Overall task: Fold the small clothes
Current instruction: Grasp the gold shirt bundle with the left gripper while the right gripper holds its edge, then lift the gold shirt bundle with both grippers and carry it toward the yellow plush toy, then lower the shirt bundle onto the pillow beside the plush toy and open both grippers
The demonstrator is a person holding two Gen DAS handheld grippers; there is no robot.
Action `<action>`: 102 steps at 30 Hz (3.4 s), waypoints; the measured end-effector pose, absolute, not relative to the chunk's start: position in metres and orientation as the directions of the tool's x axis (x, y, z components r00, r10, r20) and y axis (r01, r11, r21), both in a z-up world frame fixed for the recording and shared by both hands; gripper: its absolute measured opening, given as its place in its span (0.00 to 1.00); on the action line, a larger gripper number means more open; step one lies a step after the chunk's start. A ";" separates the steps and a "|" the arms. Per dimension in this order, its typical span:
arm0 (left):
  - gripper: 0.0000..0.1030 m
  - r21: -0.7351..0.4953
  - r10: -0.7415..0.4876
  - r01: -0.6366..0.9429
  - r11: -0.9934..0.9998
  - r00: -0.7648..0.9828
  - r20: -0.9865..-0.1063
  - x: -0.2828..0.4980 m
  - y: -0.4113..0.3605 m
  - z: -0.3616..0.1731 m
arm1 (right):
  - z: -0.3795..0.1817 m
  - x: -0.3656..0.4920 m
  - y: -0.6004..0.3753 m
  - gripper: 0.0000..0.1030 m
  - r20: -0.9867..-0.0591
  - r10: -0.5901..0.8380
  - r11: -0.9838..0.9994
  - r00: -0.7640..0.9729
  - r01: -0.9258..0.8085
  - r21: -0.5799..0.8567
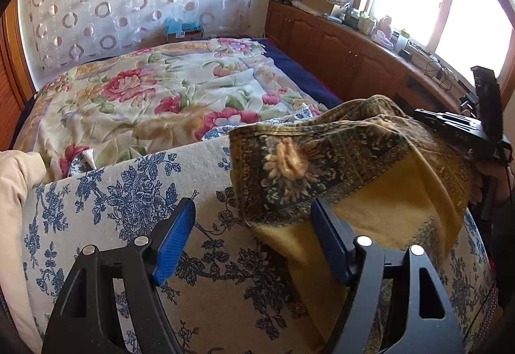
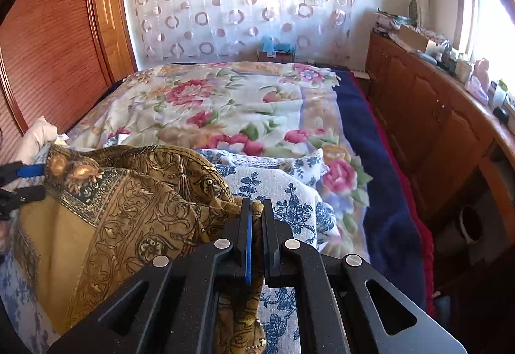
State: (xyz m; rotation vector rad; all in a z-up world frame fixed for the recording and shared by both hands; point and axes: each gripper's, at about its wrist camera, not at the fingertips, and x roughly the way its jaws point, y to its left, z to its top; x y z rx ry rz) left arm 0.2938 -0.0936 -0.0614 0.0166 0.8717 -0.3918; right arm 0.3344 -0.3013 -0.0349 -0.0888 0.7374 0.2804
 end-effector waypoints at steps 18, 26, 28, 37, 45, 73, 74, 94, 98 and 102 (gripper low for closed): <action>0.73 -0.176 -0.344 0.336 0.925 0.550 -0.761 0.305 -0.097 -0.075 | -0.047 0.325 -0.306 0.68 -0.725 0.280 0.945 0.630 -0.312 0.095; 0.67 -0.200 -0.367 0.343 0.918 0.542 -0.756 0.305 -0.097 -0.073 | -0.056 0.341 -0.315 0.68 -0.736 0.337 0.934 0.587 -0.308 0.182; 0.58 -0.241 -0.405 0.354 0.904 0.523 -0.750 0.304 -0.096 -0.072 | -0.057 0.341 -0.313 0.64 -0.732 0.350 0.927 0.584 -0.328 0.182; 0.09 -0.309 -0.475 0.382 0.871 0.499 -0.725 0.300 -0.101 -0.066 | -0.061 0.341 -0.313 0.17 -0.712 0.416 0.897 0.566 -0.385 0.219; 0.07 -0.280 -0.514 0.443 0.852 0.603 -0.610 0.261 -0.096 -0.014 | -0.038 0.313 -0.301 0.13 -0.647 0.350 0.922 0.677 -0.372 0.110; 0.06 -0.250 -0.165 0.073 0.966 0.913 -0.372 0.136 0.098 0.041 | 0.031 0.311 -0.136 0.12 -0.468 0.593 0.713 0.655 -0.698 -0.073; 0.06 -0.254 -0.146 0.051 0.966 0.916 -0.373 0.136 0.107 0.038 | 0.032 0.318 -0.129 0.12 -0.470 0.602 0.697 0.646 -0.712 -0.085; 0.06 -0.304 0.023 -0.195 0.933 0.872 -0.489 0.123 0.195 -0.034 | 0.016 0.467 0.050 0.12 -0.602 0.625 0.457 0.497 -0.858 -0.234; 0.06 -0.294 0.037 -0.227 0.928 0.845 -0.533 0.126 0.205 -0.046 | -0.001 0.482 0.076 0.13 -0.637 0.604 0.432 0.480 -0.868 -0.244; 0.06 -0.269 0.067 -0.265 0.926 0.817 -0.573 0.126 0.208 -0.052 | -0.018 0.502 0.097 0.19 -0.677 0.558 0.462 0.480 -0.857 -0.227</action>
